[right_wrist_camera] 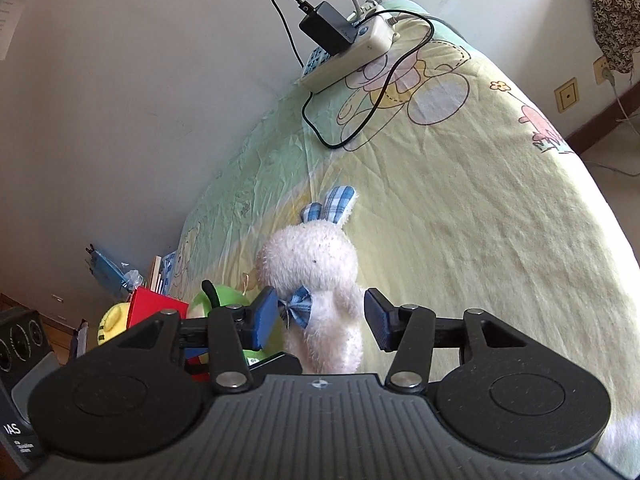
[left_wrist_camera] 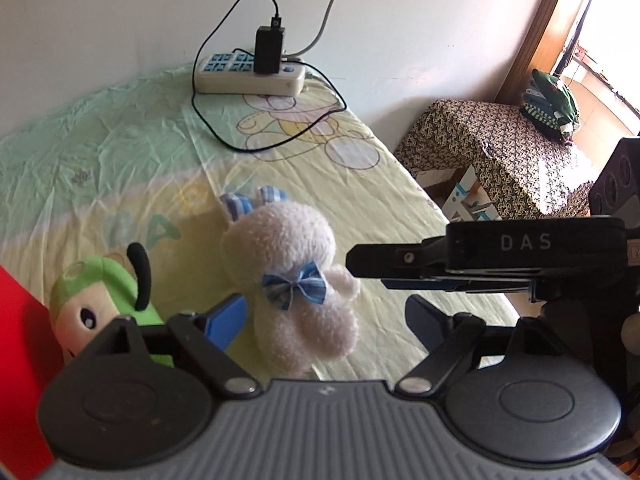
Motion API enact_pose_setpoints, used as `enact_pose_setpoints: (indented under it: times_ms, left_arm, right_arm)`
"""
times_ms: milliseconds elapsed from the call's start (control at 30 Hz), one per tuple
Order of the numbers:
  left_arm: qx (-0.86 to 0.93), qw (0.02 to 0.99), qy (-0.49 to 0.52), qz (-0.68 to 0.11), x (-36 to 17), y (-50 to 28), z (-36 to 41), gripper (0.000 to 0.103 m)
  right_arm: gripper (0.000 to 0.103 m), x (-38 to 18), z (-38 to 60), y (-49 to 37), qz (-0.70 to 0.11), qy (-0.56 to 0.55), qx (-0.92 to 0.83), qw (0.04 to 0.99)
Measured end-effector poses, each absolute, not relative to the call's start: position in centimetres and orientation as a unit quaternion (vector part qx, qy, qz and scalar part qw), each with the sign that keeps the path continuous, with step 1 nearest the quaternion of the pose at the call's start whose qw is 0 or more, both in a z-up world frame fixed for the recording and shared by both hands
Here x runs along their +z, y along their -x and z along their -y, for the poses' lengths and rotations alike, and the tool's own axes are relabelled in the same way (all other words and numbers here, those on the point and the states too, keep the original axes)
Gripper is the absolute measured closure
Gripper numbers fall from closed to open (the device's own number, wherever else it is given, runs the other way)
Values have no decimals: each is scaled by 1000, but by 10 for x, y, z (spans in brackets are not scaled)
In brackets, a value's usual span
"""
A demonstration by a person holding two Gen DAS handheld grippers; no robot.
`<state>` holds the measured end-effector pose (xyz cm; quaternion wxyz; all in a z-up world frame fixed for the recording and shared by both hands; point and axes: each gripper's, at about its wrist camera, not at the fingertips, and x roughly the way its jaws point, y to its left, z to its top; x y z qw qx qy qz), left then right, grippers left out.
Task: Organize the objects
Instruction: 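Close both grippers on the second bunny and lift it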
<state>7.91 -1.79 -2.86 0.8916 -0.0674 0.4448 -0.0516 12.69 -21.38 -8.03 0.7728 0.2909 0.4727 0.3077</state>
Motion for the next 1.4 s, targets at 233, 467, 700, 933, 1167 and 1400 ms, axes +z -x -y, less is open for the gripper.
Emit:
enact_pose_setpoints:
  times_ms: [233,467,700,933,1167,1400]
  left_arm:
    - [-53,877,85,-470,-50,-102,7,15]
    - [-57,862,111,-492,-70,-118,-2,26]
    - [-46,862,98,-496,-72,-120,-3,35]
    - [-47,863,85,-496,-60,-110,3,43]
    - [-64,872,67,-481,-38,-81,24,43]
    - [-80,877,57,-471,-22,-46,40,43]
  right_arm:
    - [50,-94,202,-145,-483,-288,318,764]
    - [50,-107,189,-155,-489,-295,340,747]
    - [63,-107,180,-156,-486,-293,363,739]
    - [68,-88,188,-138,-479,-271,368,749]
    - [68,-62,200,-110,-469,-256,368,761]
    - [68,-43,209,-74,-462,-243,367,770]
